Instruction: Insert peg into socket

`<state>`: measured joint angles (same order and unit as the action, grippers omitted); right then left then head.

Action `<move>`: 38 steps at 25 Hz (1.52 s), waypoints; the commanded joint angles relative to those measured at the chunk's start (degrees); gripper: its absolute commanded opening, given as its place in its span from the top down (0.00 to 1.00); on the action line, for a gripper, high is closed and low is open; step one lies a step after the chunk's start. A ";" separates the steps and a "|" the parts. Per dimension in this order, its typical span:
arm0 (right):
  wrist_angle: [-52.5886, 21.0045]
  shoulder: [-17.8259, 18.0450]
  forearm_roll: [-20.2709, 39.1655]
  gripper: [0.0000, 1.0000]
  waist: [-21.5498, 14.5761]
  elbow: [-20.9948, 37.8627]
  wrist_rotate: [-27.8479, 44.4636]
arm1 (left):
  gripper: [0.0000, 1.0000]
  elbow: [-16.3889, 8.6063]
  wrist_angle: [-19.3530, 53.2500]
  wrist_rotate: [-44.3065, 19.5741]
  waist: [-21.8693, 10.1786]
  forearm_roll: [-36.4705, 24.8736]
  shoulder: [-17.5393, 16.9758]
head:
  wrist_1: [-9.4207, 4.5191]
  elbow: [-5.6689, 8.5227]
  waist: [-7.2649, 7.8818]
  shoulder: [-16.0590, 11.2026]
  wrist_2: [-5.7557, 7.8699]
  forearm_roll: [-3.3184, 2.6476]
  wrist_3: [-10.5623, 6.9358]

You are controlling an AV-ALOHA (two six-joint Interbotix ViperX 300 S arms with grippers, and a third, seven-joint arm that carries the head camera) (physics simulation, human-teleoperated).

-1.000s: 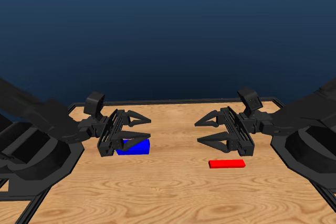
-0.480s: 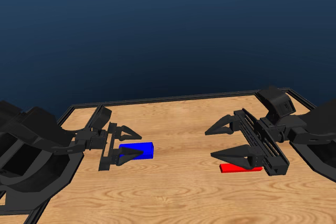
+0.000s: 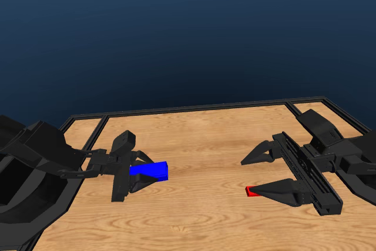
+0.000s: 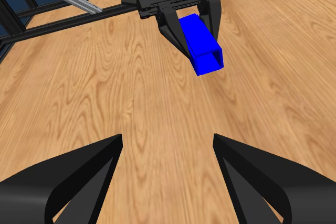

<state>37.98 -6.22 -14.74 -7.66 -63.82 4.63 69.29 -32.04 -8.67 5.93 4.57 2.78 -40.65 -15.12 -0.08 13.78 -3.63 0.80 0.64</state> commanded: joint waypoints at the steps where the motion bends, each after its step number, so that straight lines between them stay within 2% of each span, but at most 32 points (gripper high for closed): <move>1: -3.37 1.86 -1.14 0.00 -0.09 -0.74 0.19 | 1.00 -1.47 2.42 -1.16 -2.63 0.62 -2.56 | 0.06 0.91 -0.65 0.43 0.63 -0.27 -0.64; 4: -4.43 0.84 -3.02 0.00 -0.03 -1.70 1.42 | 1.00 -2.54 5.45 -1.64 -5.68 1.21 -6.22 | -0.18 0.30 -1.54 1.20 1.79 -0.75 -1.11; 5: -4.80 1.65 -3.38 0.00 -0.79 -3.26 1.47 | 1.00 -2.63 6.92 -1.75 -6.42 1.42 -7.16 | -0.32 0.09 -1.90 1.49 2.11 -0.91 -1.42; 8: -4.73 1.29 -4.82 0.00 -1.30 -4.55 2.71 | 1.00 -3.69 10.12 -1.38 -7.75 1.80 -10.37 | -0.62 -0.46 -2.86 2.31 2.90 -1.34 -2.30; 13: -3.52 4.26 -6.06 0.00 -4.04 -5.87 4.77 | 1.00 -3.80 10.64 -1.85 -8.68 2.32 -13.07 | -0.88 -1.12 -4.42 3.23 4.28 -2.05 -3.48; 14: -5.54 3.65 -5.66 0.00 -2.66 -6.08 3.92 | 1.00 -3.53 10.61 -2.01 -8.77 2.24 -13.39 | -0.88 -1.17 -4.59 3.28 4.48 -2.14 -3.61; 16: -2.52 6.40 -6.49 0.00 -5.73 -5.80 5.59 | 1.00 -3.22 10.89 -2.29 -8.89 2.36 -13.75 | -0.99 -1.27 -5.11 3.42 5.04 -2.41 -4.07; 17: -1.52 7.45 -7.16 0.00 -5.76 -5.89 6.45 | 1.00 -3.08 10.67 -2.61 -8.93 2.46 -14.10 | -1.03 -1.32 -5.29 3.49 5.20 -2.49 -4.19; 18: -1.06 8.87 -8.07 0.08 -5.35 -6.35 7.29 | 1.00 -3.42 10.80 -2.67 -8.88 2.48 -14.36 | -1.06 -1.35 -5.38 3.54 5.34 -2.54 -4.23; 19: -0.33 9.81 -8.50 1.00 -5.47 -6.38 8.49 | 1.00 -2.79 10.36 -2.93 -8.93 2.59 -14.75 | -1.10 -1.40 -5.51 3.66 5.49 -2.61 -4.26; 22: 3.68 15.12 -8.71 1.00 -6.94 -7.67 11.31 | 1.00 -2.96 9.86 -2.99 -9.66 3.00 -16.18 | -1.17 -1.75 -5.63 4.31 5.77 -2.69 -3.94; 25: 6.32 16.67 -9.54 1.00 -8.53 -7.68 11.85 | 1.00 -3.01 10.29 -3.19 -10.92 3.82 -17.40 | -1.45 -2.32 -5.59 5.37 5.73 -2.65 -3.24; 27: 8.03 15.64 -9.76 1.00 -8.60 -6.98 10.37 | 1.00 -3.21 10.62 -3.04 -11.87 4.70 -18.24 | -1.51 -2.86 -5.56 6.32 5.52 -2.59 -2.90; 31: 4.67 11.53 -10.59 1.00 -8.83 -4.42 3.78 | 1.00 -6.27 12.00 -2.39 -14.84 6.59 -19.20 | -1.76 -4.43 -5.27 9.43 5.06 -2.43 -2.08; 33: 1.10 8.46 -10.51 1.00 -8.66 -2.30 -0.85 | 1.00 -9.21 13.88 -1.05 -16.51 7.68 -18.88 | -1.88 -5.36 -4.94 11.38 4.74 -2.30 -1.71; 34: 0.30 5.97 -10.69 1.00 -8.39 0.19 -2.97 | 1.00 -9.88 14.97 -1.21 -17.74 8.39 -17.98 | -1.86 -5.83 -4.72 12.31 4.59 -2.22 -1.53; 36: -1.88 3.30 -10.91 1.00 -8.21 1.83 -5.92 | 1.00 -11.19 16.74 0.32 -18.12 8.80 -17.51 | -1.94 -6.49 -4.36 13.63 4.38 -2.10 -1.31; 37: -6.72 2.58 -9.94 1.00 -7.87 2.42 -8.33 | 1.00 -14.13 20.55 0.39 -18.45 8.33 -17.53 | -2.05 -6.82 -4.13 14.35 4.23 -2.02 -1.23; 38: -6.11 1.32 -10.87 1.00 -7.22 4.70 -9.21 | 1.00 -13.98 19.03 0.78 -19.33 8.24 -17.59 | -2.10 -7.12 -3.86 14.97 4.12 -1.94 -1.21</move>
<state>35.38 -2.00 -25.35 -15.64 -62.44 -0.75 58.07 -14.21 -9.01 -11.64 12.99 -14.43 -43.16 -22.21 -4.52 27.08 0.84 -1.29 -0.81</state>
